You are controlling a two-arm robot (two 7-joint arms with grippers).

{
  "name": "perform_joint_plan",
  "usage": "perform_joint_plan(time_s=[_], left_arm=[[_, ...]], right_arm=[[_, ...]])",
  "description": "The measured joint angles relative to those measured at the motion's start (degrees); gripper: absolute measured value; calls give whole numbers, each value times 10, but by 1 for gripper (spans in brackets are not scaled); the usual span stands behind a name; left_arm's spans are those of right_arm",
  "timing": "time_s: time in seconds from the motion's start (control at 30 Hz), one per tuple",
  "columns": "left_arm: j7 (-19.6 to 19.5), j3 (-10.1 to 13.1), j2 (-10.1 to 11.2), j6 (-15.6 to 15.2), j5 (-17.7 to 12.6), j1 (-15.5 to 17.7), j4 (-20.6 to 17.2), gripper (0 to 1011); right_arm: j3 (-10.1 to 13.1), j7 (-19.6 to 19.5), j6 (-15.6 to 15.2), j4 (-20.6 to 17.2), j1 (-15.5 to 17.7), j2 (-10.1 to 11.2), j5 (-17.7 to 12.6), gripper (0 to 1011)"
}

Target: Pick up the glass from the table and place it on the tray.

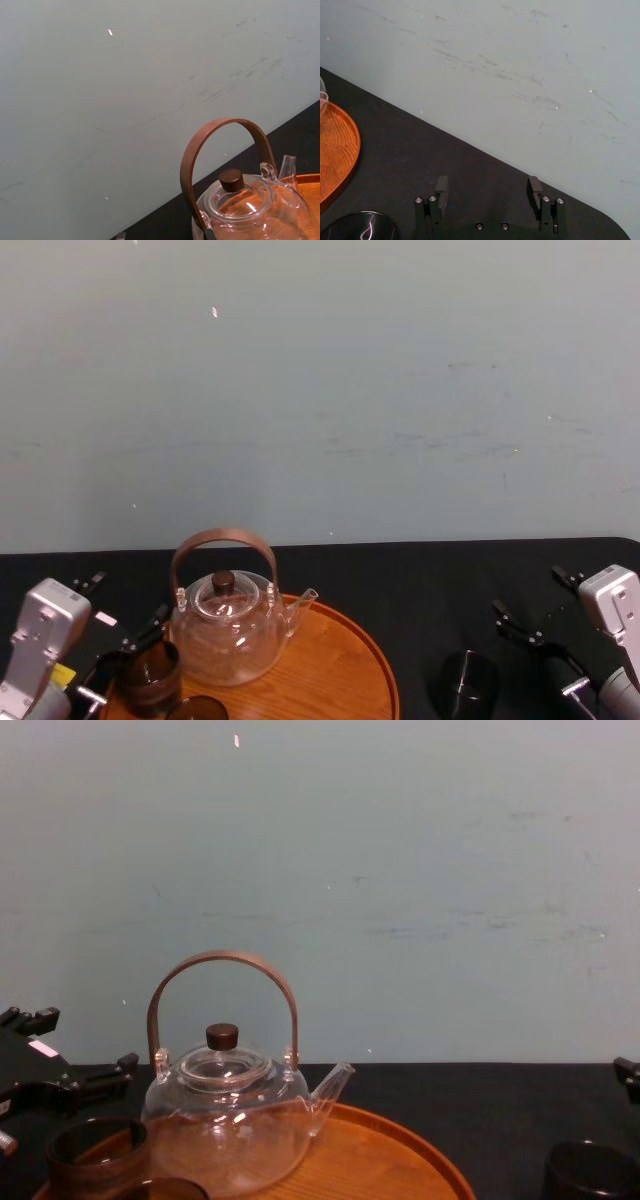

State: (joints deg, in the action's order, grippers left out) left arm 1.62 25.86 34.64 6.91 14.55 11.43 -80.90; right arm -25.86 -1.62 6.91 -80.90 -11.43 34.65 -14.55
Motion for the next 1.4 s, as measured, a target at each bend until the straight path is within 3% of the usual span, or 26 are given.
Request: perform_joint_plan(time_s=[0.37,0.5,1.03,1.4], left_arm=[[0,0,0,0,0,0,0,1001],[0,0,0,0,0,0,0,1001],[0,0,0,0,0,0,0,1001],[0,0,0,0,0,0,0,1001]], right_arm=[[2,3,2,-1,2,0,0,1002],[11,17,13,-21,19,9,-3,1002],[51,23,12,-196,163,67,-5,1002],[48,38,13,-240,218,69,7,1002]])
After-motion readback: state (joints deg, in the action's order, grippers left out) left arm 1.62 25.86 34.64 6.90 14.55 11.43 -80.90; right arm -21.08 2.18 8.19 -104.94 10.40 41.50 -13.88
